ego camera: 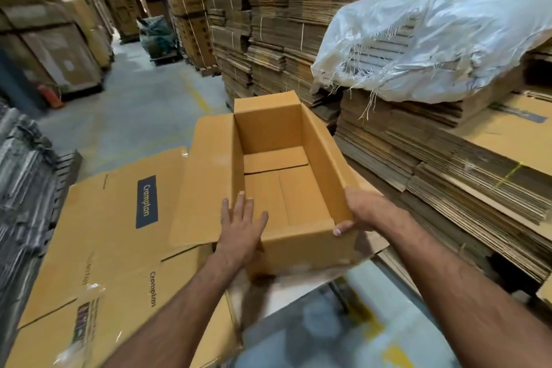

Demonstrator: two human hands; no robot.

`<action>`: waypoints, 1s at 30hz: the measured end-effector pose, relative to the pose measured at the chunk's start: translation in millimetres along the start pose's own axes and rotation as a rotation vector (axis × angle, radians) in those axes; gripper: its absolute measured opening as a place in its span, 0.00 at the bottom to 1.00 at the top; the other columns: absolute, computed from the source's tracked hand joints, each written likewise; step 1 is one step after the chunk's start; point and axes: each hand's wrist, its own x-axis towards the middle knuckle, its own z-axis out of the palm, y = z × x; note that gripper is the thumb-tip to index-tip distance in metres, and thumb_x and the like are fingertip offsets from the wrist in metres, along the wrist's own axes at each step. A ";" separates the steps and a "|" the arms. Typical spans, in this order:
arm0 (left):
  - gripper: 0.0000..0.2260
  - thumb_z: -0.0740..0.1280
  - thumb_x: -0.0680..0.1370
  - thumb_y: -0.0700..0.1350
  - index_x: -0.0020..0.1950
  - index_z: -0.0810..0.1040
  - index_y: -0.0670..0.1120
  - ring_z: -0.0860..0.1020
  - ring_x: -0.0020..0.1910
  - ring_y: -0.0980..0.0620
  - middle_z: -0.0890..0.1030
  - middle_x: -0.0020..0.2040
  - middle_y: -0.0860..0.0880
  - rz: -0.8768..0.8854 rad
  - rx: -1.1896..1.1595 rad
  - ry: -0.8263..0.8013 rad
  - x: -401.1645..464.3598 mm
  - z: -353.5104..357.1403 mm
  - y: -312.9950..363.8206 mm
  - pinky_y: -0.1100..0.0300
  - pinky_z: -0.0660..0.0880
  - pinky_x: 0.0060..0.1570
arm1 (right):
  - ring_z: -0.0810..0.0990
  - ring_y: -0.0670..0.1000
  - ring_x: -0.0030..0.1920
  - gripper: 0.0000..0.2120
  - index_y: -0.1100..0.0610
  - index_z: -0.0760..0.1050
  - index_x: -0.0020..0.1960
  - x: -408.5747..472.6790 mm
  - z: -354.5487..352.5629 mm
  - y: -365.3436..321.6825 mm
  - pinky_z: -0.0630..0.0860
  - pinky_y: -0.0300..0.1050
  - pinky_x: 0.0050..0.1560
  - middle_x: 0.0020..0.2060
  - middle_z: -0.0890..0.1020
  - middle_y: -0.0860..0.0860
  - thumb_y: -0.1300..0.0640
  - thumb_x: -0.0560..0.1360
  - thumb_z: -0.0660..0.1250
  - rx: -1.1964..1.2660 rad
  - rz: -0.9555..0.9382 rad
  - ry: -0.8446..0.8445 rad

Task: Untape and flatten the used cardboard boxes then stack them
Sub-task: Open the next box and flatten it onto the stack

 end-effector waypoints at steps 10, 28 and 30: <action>0.12 0.63 0.80 0.54 0.63 0.72 0.53 0.72 0.61 0.47 0.77 0.60 0.50 -0.157 -0.569 0.194 -6.2 -22.9 97.7 0.49 0.63 0.65 | 0.74 0.61 0.66 0.42 0.60 0.53 0.75 -11.7 1.5 0.8 0.70 0.58 0.67 0.68 0.73 0.61 0.42 0.73 0.72 0.052 0.017 -0.011; 0.09 0.64 0.78 0.56 0.47 0.76 0.51 0.75 0.47 0.53 0.79 0.44 0.54 -0.245 -1.353 0.425 0.6 -77.2 70.4 0.52 0.64 0.52 | 0.64 0.65 0.73 0.72 0.51 0.27 0.76 -30.0 26.2 -2.5 0.65 0.61 0.70 0.77 0.59 0.63 0.25 0.56 0.74 1.133 0.330 0.301; 0.12 0.66 0.75 0.59 0.50 0.78 0.51 0.80 0.50 0.47 0.83 0.48 0.50 -0.151 -1.690 0.383 -0.5 -82.2 58.6 0.43 0.75 0.56 | 0.71 0.59 0.67 0.55 0.57 0.47 0.73 -30.5 26.7 -17.4 0.71 0.53 0.64 0.71 0.68 0.60 0.34 0.62 0.75 1.290 0.228 0.346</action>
